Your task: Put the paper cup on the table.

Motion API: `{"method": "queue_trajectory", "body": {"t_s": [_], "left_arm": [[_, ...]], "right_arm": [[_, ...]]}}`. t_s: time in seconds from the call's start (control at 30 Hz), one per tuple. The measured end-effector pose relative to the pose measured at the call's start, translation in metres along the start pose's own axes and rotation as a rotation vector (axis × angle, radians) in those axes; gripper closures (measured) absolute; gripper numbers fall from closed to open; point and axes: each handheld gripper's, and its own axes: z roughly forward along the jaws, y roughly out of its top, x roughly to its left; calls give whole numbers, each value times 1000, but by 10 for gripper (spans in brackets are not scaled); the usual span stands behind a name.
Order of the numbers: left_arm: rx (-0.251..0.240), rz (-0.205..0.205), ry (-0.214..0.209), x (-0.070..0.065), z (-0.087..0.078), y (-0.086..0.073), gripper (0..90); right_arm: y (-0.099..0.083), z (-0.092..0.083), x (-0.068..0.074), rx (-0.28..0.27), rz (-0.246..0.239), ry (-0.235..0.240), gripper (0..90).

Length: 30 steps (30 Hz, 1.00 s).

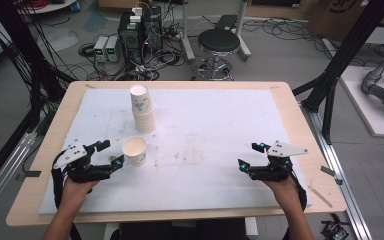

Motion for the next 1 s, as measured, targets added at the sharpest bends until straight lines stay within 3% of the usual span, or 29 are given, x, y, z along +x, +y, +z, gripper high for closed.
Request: {"method": "queue_trajectory", "body": {"t_s": [0.1, 0.27, 0.5, 1.0], "left_arm": [[-56, 0, 36, 2, -4, 5, 184], [-74, 13, 109, 9, -9, 5, 181], [-59, 22, 139, 16, -12, 3, 181], [-54, 32, 148, 14, -11, 2, 190]], "right_arm": [[-1, -3, -1, -4, 7, -8, 207], [-2, -10, -2, -20, 13, -31, 207], [-1, -16, -3, -30, 19, -52, 207], [1, -19, 1, -42, 15, -49, 207]]}}
